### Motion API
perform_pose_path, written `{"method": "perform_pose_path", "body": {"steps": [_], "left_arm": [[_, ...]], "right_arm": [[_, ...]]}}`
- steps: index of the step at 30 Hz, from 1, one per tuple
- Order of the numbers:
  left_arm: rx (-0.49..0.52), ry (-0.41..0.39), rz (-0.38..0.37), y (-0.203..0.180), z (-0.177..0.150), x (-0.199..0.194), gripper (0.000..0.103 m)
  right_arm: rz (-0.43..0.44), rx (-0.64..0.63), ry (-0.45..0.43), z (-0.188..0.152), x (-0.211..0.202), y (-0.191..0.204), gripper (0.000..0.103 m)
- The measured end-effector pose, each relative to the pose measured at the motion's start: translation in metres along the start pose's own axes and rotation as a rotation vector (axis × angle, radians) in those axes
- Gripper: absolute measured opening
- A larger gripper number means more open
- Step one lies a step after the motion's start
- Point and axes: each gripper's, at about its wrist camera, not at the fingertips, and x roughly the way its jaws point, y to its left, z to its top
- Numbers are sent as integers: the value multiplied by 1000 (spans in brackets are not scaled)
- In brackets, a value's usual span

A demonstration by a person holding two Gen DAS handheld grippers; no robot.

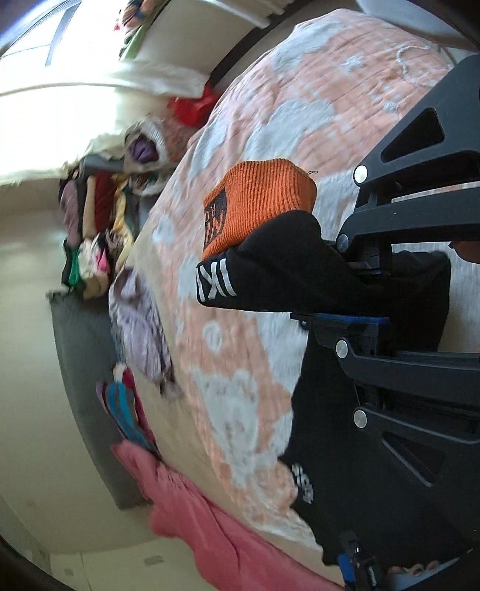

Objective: Fold small clothes
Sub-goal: 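Lift the sleeve with the right gripper and carry it across the body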

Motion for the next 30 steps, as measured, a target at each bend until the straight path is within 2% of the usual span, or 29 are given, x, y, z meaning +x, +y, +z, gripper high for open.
{"method": "perform_pose_path", "body": {"steps": [12, 30], "left_arm": [[-57, -34, -4, 29, 3, -21, 94], [-149, -51, 17, 89, -8, -45, 94]], "right_arm": [[96, -125, -17, 8, -15, 72, 13], [193, -262, 23, -13, -12, 162, 13]]}}
